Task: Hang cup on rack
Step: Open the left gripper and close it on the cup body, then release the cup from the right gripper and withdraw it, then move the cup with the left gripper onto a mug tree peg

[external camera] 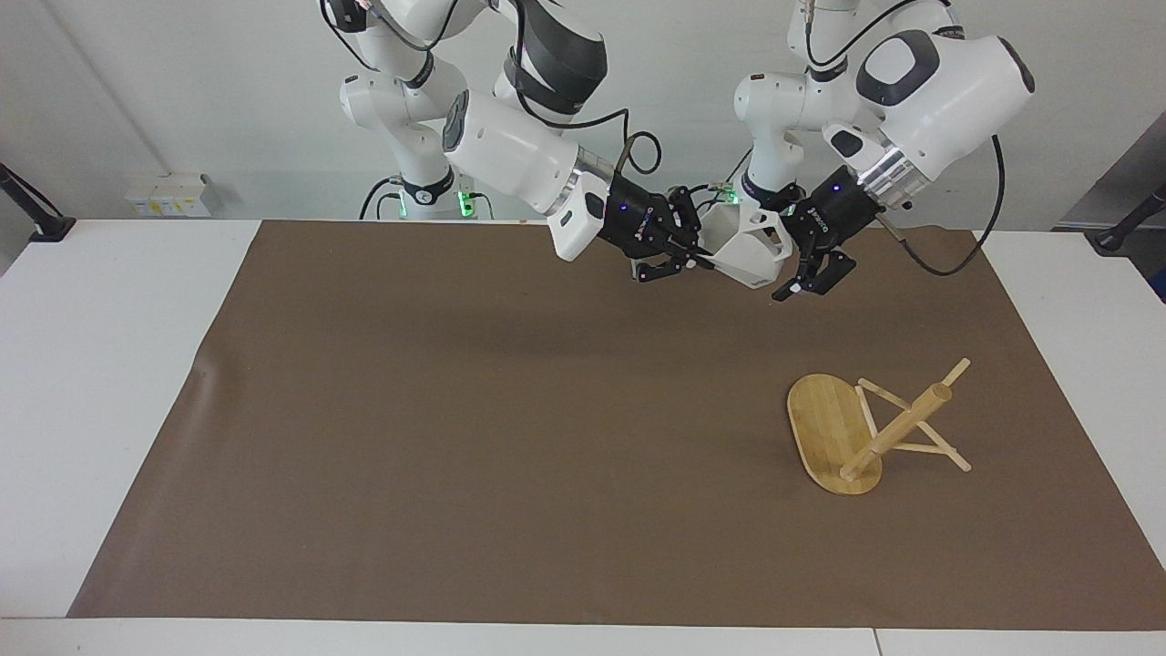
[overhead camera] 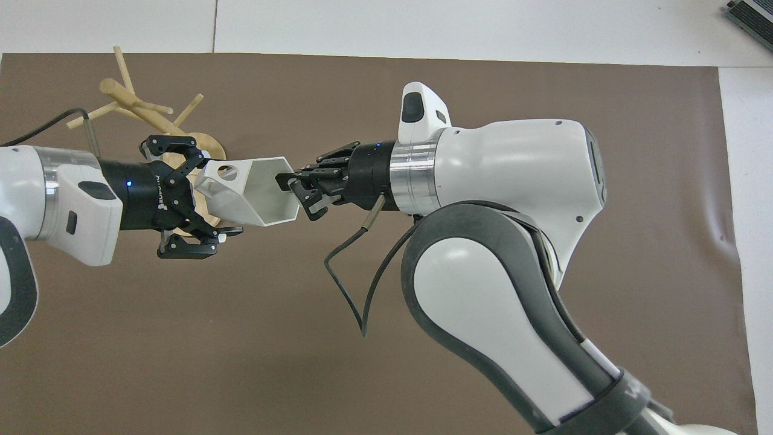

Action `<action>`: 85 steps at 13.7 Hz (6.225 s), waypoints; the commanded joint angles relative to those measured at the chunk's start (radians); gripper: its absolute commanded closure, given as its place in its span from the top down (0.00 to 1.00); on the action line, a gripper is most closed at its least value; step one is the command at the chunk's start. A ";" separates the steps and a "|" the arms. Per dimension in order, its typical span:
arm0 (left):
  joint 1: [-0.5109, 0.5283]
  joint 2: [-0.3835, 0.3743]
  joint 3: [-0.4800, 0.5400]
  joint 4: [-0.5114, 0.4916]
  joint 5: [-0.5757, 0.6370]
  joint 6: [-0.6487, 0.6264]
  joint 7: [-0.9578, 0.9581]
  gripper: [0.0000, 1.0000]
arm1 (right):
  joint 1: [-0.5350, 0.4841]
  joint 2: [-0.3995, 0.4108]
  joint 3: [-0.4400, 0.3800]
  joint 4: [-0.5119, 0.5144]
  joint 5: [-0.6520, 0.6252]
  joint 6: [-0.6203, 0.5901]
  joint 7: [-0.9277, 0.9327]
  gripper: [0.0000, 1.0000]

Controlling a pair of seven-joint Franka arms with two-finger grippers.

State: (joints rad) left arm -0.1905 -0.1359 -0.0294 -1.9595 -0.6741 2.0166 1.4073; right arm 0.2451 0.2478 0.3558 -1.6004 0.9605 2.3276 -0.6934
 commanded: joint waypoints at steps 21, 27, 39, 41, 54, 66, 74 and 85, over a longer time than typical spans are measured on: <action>-0.024 -0.014 0.011 -0.022 -0.179 0.011 0.085 1.00 | -0.013 -0.004 0.006 -0.006 0.007 0.013 0.035 0.00; -0.020 -0.018 0.011 -0.033 -0.196 0.013 0.102 0.20 | -0.014 -0.001 0.006 -0.006 0.007 0.030 0.048 0.00; -0.017 -0.030 0.020 -0.032 -0.206 0.001 0.070 0.00 | -0.017 -0.001 0.006 -0.004 0.006 0.030 0.094 0.59; -0.017 -0.034 0.022 -0.032 -0.206 -0.001 0.068 0.00 | -0.018 -0.001 0.005 -0.003 0.006 0.030 0.092 0.69; 0.011 -0.044 0.023 -0.033 -0.205 -0.029 0.070 0.00 | -0.197 -0.009 -0.003 -0.015 -0.193 0.021 0.111 1.00; 0.048 -0.056 0.028 -0.110 -0.064 0.149 0.001 0.00 | -0.320 -0.036 -0.044 0.019 -1.040 -0.520 0.719 1.00; 0.032 -0.054 0.019 -0.192 0.109 0.416 -0.283 0.00 | -0.323 -0.065 -0.172 0.114 -1.062 -0.764 0.736 1.00; -0.007 0.034 0.009 -0.277 0.205 0.721 -0.458 0.00 | -0.455 -0.183 -0.181 0.035 -1.010 -0.852 0.752 1.00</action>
State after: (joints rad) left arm -0.1830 -0.1230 -0.0272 -2.2276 -0.4895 2.6771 0.9798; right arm -0.1819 0.1090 0.1635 -1.4967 -0.0770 1.4779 0.0314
